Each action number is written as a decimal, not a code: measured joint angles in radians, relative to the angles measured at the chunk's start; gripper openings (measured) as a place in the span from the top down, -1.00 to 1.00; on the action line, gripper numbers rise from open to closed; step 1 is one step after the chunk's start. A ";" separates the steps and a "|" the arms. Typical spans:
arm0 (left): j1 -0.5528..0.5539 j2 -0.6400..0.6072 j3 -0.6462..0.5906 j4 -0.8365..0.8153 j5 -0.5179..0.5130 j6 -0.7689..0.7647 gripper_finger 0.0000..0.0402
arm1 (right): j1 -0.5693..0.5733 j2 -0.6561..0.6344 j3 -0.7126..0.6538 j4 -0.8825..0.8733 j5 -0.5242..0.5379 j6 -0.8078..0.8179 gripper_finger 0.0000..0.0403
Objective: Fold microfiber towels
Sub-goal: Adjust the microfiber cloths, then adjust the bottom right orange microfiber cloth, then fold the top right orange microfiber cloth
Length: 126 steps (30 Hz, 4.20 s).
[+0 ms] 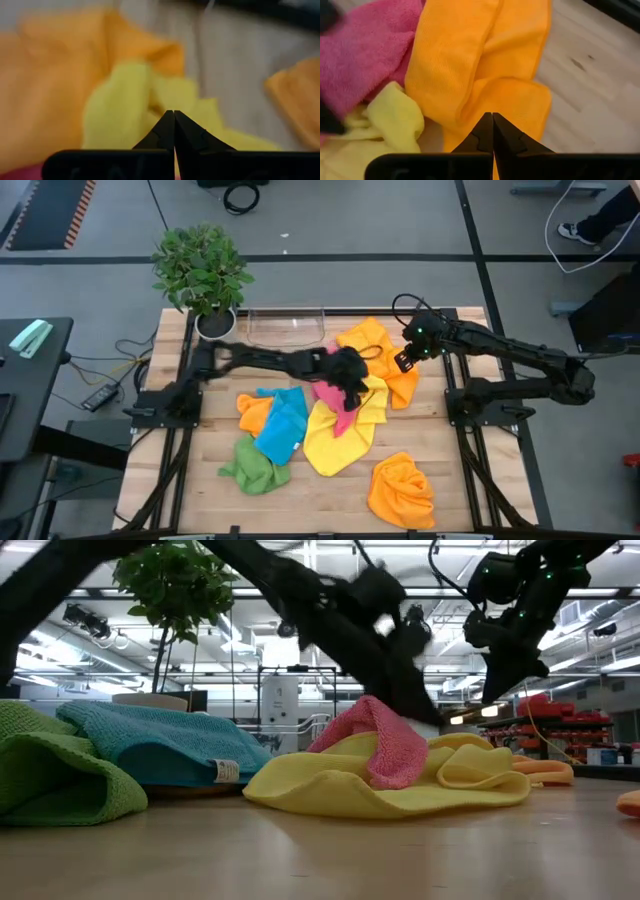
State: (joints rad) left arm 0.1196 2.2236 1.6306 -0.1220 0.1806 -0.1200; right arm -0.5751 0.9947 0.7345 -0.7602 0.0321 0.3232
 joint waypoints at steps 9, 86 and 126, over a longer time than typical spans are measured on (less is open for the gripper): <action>-0.025 0.122 0.143 -0.435 0.003 -0.003 0.97 | -0.042 0.000 0.000 0.000 -0.025 -0.085 0.98; -0.171 -1.351 -0.951 -0.091 -0.148 -0.085 0.94 | 0.619 0.885 0.733 0.001 -0.421 0.066 0.88; -0.102 -0.789 -0.951 0.426 -0.162 -0.201 0.83 | -0.117 0.067 -0.027 -0.007 -0.197 0.253 0.35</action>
State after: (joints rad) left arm 0.0174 1.4342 0.6800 0.3042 0.0189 -0.3207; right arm -0.6925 1.0614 0.7074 -0.7673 -0.1650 0.5766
